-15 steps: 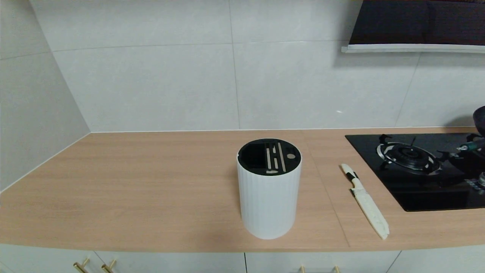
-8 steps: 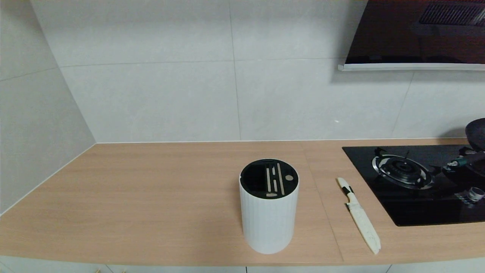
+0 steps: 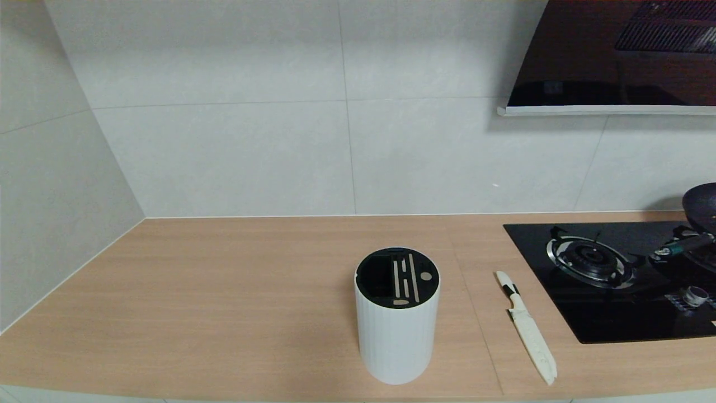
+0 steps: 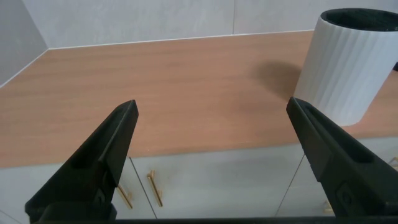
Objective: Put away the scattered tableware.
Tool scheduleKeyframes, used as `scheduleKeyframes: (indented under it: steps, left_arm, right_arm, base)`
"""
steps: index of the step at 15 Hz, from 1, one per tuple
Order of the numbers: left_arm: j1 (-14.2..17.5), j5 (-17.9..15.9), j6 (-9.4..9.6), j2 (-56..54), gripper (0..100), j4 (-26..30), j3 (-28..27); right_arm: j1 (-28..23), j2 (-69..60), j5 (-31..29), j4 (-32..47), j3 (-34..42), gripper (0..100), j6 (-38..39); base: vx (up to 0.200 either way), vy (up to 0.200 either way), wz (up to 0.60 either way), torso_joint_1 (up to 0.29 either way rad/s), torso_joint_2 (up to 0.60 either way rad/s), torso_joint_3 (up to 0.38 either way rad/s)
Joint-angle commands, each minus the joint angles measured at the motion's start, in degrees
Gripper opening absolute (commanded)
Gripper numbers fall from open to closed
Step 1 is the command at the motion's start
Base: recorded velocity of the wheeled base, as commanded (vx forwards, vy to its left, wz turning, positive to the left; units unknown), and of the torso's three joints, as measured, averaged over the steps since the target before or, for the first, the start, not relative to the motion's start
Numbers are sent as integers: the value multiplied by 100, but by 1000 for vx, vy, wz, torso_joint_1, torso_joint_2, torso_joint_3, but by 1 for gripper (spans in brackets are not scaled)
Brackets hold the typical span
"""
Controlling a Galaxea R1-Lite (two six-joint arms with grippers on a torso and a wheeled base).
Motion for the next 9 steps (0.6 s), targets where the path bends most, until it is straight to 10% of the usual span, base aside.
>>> scheduleKeyframes:
  steps: [1, 9]
  left_arm:
    - [0, 1, -1, 0, 100, 0, 1]
    - [0, 1, -1, 0, 100, 0, 1]
  right_arm:
    - [1, 9, 4, -1, 0, 100, -9]
    - [54, 237, 346, 17, -729, 100, 290]
  base:
    - [0, 0, 0, 0, 0, 0]
    - [0, 0, 0, 0, 0, 0]
